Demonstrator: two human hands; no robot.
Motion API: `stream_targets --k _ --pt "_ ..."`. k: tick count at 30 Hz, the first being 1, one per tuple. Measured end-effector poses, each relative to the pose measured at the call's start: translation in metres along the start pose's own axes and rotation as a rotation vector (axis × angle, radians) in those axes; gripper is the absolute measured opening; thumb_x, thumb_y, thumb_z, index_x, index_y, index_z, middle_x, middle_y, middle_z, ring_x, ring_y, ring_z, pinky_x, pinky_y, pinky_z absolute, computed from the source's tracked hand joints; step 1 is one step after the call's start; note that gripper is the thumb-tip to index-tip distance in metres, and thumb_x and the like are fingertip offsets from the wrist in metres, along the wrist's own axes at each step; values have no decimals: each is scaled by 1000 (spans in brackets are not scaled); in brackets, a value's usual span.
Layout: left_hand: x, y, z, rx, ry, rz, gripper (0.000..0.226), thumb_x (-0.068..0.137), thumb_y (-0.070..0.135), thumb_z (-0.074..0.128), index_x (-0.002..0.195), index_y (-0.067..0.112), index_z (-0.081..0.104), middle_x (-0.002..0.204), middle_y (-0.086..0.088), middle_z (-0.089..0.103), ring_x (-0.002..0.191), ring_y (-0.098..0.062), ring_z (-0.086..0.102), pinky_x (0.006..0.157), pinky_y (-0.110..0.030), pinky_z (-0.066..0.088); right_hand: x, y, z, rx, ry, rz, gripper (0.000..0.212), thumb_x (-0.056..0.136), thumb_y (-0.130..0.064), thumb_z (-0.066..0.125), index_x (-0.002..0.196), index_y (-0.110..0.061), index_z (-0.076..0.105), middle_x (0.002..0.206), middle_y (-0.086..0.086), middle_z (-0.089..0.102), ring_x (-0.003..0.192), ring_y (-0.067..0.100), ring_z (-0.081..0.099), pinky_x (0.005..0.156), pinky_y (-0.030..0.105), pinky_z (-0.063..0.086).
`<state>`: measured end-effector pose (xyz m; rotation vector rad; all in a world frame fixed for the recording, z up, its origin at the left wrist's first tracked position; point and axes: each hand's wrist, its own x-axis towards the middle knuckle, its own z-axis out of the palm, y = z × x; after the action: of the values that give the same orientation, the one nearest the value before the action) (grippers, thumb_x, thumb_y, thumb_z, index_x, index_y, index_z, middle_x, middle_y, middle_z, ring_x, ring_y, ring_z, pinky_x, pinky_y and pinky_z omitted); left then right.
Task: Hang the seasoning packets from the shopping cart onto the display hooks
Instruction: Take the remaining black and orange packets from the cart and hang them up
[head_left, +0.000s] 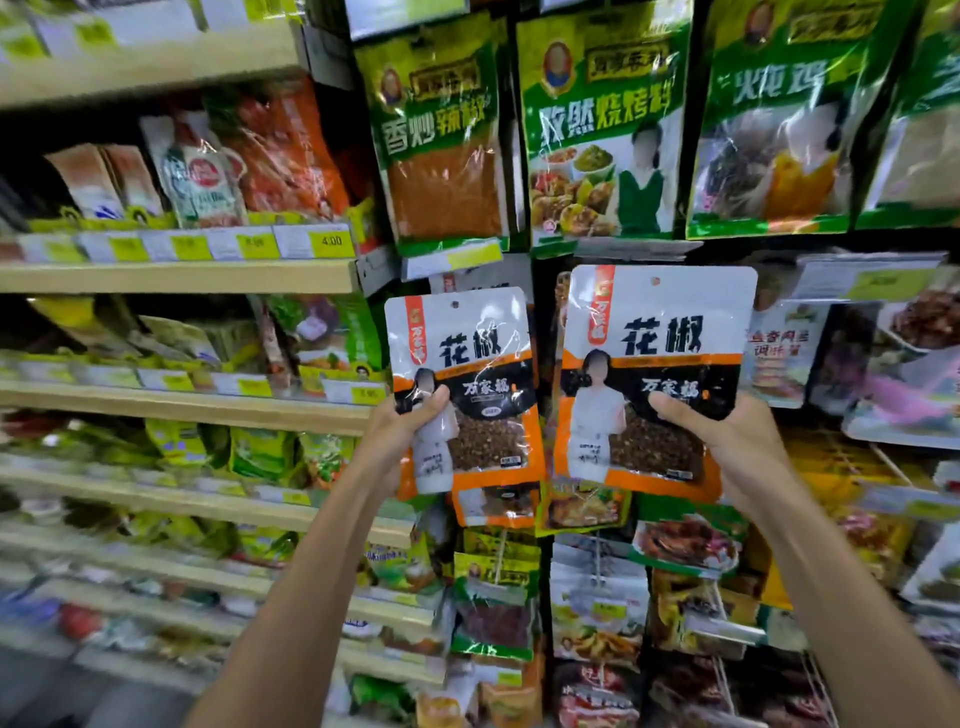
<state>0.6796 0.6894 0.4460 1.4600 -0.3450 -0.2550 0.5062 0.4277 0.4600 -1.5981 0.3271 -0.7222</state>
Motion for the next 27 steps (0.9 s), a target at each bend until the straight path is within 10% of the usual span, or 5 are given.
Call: stream_targets --k 6,11,17,27 --pt "45 -2 -6 -27 -84 36 61 64 43 77 118 20 61 117 -1 67 109 -17 63 97 -40 48 2 6 24 23 77 -5 77 49 -55 82 114 -18 64 112 2 70 109 22 64 97 48 49" --pt "75 -8 -12 -52 -183 65 38 68 38 78 100 22 67 101 1 74 101 -16 68 92 -38 50 0 11 42 6 83 -52 30 57 -48 82 86 -42 72 91 -16 75 87 2 70 81 32 51" --pt "90 -1 -10 -43 -259 115 39 65 41 77 99 35 58 87 27 71 87 8 66 71 -13 53 0 15 51 43 145 -42 50 53 -51 84 97 -31 71 101 -8 75 100 13 69 92 41 50" --pt "101 -14 -14 -48 -256 110 35 67 38 75 96 27 58 82 21 73 85 3 68 74 -19 54 0 12 61 83 156 -12 50 50 -47 83 92 -23 70 91 -6 76 90 11 71 89 41 52"
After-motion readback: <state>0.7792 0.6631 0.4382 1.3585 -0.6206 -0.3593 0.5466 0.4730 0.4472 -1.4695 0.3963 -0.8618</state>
